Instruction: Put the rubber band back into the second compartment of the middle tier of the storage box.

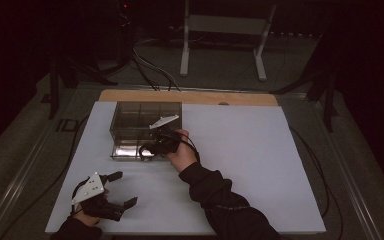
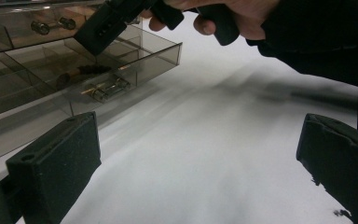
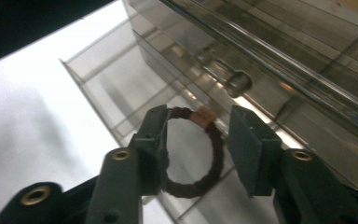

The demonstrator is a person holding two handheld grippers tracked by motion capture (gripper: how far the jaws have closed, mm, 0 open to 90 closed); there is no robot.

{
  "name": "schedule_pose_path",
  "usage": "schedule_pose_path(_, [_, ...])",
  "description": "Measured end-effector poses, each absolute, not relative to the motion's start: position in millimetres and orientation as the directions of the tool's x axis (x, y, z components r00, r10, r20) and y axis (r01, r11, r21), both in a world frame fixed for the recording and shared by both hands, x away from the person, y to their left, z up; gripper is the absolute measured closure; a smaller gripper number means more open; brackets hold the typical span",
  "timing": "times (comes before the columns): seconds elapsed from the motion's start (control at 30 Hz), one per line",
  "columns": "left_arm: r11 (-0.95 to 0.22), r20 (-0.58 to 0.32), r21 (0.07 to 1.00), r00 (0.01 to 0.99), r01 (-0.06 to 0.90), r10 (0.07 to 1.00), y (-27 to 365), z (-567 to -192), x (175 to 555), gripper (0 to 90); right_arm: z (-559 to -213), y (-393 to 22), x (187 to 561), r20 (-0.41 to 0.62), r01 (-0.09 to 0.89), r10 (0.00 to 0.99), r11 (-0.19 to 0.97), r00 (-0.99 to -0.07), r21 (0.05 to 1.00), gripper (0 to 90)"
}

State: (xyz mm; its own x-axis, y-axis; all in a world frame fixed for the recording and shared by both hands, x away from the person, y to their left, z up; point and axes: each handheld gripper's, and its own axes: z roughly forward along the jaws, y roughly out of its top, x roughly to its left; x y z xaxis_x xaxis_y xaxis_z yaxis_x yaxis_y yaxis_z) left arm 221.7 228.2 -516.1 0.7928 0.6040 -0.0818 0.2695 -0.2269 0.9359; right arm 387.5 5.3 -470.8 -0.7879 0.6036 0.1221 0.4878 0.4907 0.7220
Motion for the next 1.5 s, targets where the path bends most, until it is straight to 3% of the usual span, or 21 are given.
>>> schedule_pose_path(0.8, [-0.231,-0.077,0.936,0.797,0.264,0.6,227,-516,222,0.4,-448,-8,370,0.12,0.423,0.565,0.443,-0.816,0.791,27.9])
schedule_pose_path(0.9, [-0.226,-0.081,0.937,0.795,0.266,0.602,227,-516,223,0.4,-447,-11,369,0.124,0.41,0.541,0.448,-0.832,0.794,17.8])
schedule_pose_path(1.13, [-0.233,-0.078,0.936,0.798,0.266,0.598,227,-516,223,0.4,-442,-16,366,0.114,0.39,0.522,0.458,-0.845,0.799,10.8])
schedule_pose_path(1.23, [-0.23,-0.08,0.936,0.796,0.267,0.6,227,-516,223,0.4,-438,-18,365,0.115,0.383,0.505,0.467,-0.856,0.797,1.6])
schedule_pose_path(1.5, [-0.23,-0.08,0.936,0.796,0.267,0.6,228,-516,221,0.3,-434,-28,364,0.117,0.376,0.504,0.449,-0.856,0.81,0.0])
